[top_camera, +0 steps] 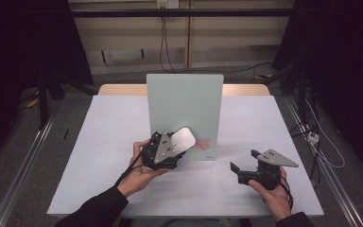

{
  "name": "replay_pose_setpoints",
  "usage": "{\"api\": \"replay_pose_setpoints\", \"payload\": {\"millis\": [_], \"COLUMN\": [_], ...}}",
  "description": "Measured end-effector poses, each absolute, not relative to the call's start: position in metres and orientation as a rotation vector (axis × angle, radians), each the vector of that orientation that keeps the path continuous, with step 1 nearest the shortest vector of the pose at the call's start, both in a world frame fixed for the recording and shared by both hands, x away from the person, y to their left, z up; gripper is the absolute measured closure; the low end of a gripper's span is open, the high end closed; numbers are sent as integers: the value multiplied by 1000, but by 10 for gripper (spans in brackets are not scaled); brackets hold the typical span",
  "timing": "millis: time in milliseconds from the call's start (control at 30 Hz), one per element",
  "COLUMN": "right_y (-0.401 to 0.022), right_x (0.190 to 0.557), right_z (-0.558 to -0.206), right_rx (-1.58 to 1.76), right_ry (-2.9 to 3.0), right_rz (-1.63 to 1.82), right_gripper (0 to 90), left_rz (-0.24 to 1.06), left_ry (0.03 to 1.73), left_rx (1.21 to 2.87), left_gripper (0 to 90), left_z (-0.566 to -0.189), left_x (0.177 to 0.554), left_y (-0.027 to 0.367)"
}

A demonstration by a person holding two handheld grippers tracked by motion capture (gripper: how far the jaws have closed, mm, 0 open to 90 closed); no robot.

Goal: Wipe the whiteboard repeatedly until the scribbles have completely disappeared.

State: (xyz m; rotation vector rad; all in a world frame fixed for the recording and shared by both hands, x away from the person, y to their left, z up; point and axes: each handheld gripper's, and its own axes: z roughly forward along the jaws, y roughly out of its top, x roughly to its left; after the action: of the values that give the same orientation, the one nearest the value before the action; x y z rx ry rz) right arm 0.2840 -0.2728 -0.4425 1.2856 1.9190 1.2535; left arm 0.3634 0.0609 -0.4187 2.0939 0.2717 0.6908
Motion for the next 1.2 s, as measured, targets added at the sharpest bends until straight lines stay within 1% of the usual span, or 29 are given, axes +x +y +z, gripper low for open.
{"api": "replay_pose_setpoints", "payload": {"millis": [300,500,633,833,1000,1133,1200], "right_y": [-273,-273,-273,-273,-273,-273,-273], "right_x": [284,284,284,284,284,284,284], "right_z": [-442,-442,-442,-443,-443,-443,-443], "right_rx": [1287,1286,1286,1285,1289,1288,1285], "right_ry": [1918,1919,1919,1920,1916,1918,1920], "right_rz": [1255,1256,1256,1254,1256,1257,1255], "right_gripper": [70,70,70,70,70,70,70], "left_rz": [660,651,652,686,698,721,708], "left_ry": [219,208,216,274,297,282,276], "left_rx": [2135,2149,2139,2088,2056,2062,2064], "left_gripper": [308,308,310,310,310,310,310], "left_z": [-431,-434,-429,-411,-401,-402,-406], "left_x": [359,358,359,367,372,371,370], "left_y": [45,44,48,67,75,74,71]}}
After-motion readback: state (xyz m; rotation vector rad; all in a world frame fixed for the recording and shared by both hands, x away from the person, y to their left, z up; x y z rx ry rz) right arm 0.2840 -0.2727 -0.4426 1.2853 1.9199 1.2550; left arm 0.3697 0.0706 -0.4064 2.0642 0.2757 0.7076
